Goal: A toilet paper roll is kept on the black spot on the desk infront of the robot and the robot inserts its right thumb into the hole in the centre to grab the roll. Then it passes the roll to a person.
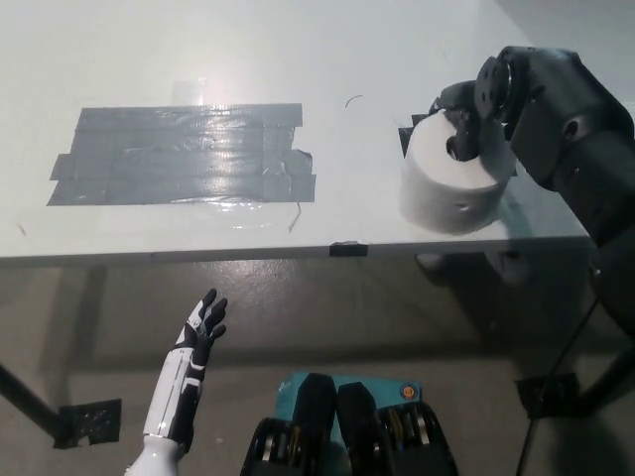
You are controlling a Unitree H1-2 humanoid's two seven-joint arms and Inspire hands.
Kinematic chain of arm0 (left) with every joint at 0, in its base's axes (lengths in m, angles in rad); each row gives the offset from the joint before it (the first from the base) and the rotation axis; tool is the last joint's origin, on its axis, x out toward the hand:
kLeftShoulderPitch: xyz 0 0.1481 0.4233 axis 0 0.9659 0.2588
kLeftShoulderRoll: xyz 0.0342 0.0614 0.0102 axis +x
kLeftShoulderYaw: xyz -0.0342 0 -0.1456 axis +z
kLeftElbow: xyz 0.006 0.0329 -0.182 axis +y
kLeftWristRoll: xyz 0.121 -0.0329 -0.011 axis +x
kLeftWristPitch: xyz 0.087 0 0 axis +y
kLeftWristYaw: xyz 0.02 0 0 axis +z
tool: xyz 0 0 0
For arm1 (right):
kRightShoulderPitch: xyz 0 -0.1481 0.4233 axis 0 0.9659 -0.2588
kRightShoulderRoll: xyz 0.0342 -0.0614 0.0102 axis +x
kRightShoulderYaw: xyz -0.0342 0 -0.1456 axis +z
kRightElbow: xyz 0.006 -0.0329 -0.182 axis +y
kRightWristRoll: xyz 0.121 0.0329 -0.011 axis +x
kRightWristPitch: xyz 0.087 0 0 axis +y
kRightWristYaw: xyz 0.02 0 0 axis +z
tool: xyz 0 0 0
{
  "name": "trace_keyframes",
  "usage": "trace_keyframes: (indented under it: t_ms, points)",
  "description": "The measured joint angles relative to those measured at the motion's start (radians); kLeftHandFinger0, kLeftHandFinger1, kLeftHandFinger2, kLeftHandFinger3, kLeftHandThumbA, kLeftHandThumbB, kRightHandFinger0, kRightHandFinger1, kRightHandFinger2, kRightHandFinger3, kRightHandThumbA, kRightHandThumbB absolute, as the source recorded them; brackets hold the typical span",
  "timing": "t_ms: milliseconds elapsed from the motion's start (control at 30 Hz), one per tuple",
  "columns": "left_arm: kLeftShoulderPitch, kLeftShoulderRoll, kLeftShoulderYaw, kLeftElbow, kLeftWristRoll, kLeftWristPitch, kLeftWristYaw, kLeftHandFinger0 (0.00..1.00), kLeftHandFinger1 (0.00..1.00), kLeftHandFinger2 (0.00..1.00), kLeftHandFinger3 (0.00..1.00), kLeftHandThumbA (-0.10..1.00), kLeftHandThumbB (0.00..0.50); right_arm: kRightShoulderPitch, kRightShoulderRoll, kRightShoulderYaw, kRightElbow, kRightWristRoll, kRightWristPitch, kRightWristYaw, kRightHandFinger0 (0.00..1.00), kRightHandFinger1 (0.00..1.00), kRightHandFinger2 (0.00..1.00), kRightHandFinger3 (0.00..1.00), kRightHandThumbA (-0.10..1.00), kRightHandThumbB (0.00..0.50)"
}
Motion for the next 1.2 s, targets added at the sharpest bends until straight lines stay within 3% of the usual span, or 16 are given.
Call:
trace_keyframes:
  t_ms: [67,100,133,233,367,400,467,500,533,600,633,667,733,833,1067,1200]
  points:
    - [-0.001,0.000,0.000,0.000,0.000,0.000,0.000,1.00,1.00,1.00,1.00,1.00,0.169,0.000,-0.001,0.003,0.009,-0.007,0.004,-0.010,0.00,0.12,0.31,0.82,-0.10,0.350]
    - [-0.001,0.000,0.000,0.000,0.000,0.000,0.000,1.00,1.00,1.00,1.00,1.00,0.165,0.001,-0.002,0.011,0.011,-0.015,0.005,-0.019,0.05,0.17,0.34,0.94,-0.10,0.325]
    - [-0.002,0.000,0.000,0.000,0.000,0.000,0.000,1.00,1.00,1.00,1.00,1.00,0.166,0.004,-0.003,0.019,0.012,-0.022,0.005,-0.028,0.02,0.14,0.38,1.00,-0.10,0.199]
    - [-0.006,0.000,0.000,0.000,0.000,0.000,0.000,1.00,1.00,1.00,1.00,1.00,0.165,0.017,-0.013,0.029,0.008,-0.040,0.006,-0.063,0.03,0.21,0.40,1.00,-0.10,0.117]
    - [-0.024,0.001,0.000,0.000,0.000,0.000,0.000,1.00,1.00,1.00,1.00,1.00,0.154,0.038,-0.038,0.007,-0.006,-0.042,0.008,-0.115,0.11,0.33,0.43,1.00,-0.10,0.112]
    - [-0.027,0.001,0.000,0.000,0.000,0.000,0.000,1.00,1.00,1.00,1.00,1.00,0.159,0.042,-0.043,-0.004,-0.008,-0.041,0.007,-0.128,0.16,0.43,0.46,0.86,-0.10,0.145]
    - [-0.031,0.001,0.000,0.000,0.000,0.001,0.000,1.00,1.00,1.00,1.00,1.00,0.154,0.050,-0.050,-0.029,-0.012,-0.037,0.003,-0.156,0.22,0.56,0.51,0.73,-0.10,0.162]
    - [-0.031,0.001,0.000,0.000,0.000,0.001,0.000,1.00,1.00,1.00,1.00,1.00,0.149,0.056,-0.055,-0.046,-0.013,-0.033,-0.002,-0.172,0.19,0.54,0.48,0.63,-0.10,0.177]
    - [-0.031,0.001,0.000,0.000,0.000,0.001,0.000,1.00,1.00,1.00,1.00,1.00,0.148,0.060,-0.059,-0.064,-0.014,-0.030,-0.007,-0.186,0.27,0.71,0.64,0.75,-0.10,0.184]
    - [-0.031,0.001,0.000,0.000,0.000,0.001,0.000,1.00,1.00,1.00,1.00,1.00,0.149,0.070,-0.069,-0.113,-0.016,-0.015,-0.019,-0.217,0.35,0.87,0.86,0.80,-0.10,0.196]
    - [-0.031,0.001,0.000,0.000,0.000,0.001,0.000,1.00,1.00,1.00,1.00,1.00,0.140,0.075,-0.072,-0.138,-0.018,-0.007,-0.023,-0.225,0.25,0.80,0.94,0.76,-0.10,0.217]
    - [-0.031,0.002,0.000,0.000,-0.001,0.001,0.000,1.00,1.00,1.00,1.00,1.00,0.140,0.082,-0.078,-0.185,-0.021,0.014,-0.031,-0.239,0.25,0.79,0.99,0.79,-0.10,0.222]
    - [-0.032,0.002,0.000,0.000,-0.002,0.001,-0.001,1.00,1.00,1.00,1.00,1.00,0.142,0.093,-0.087,-0.276,-0.021,0.054,-0.040,-0.249,0.12,0.63,1.00,0.99,-0.10,0.199]
    - [-0.032,0.002,0.000,0.001,-0.002,0.002,-0.001,1.00,1.00,1.00,1.00,1.00,0.158,0.116,-0.090,-0.398,-0.019,0.110,-0.040,-0.250,0.01,0.58,1.00,1.00,-0.10,0.179]
    - [-0.032,0.002,0.000,0.002,-0.001,0.006,-0.001,1.00,1.00,1.00,1.00,1.00,0.160,0.182,-0.090,-0.688,-0.016,0.244,-0.025,-0.243,0.00,0.37,0.71,0.97,-0.10,0.155]
    - [-0.032,0.002,0.000,0.003,-0.001,0.009,-0.001,1.00,1.00,1.00,1.00,1.00,0.147,0.219,-0.090,-0.840,-0.015,0.318,-0.007,-0.234,0.00,0.36,0.72,1.00,-0.10,0.166]
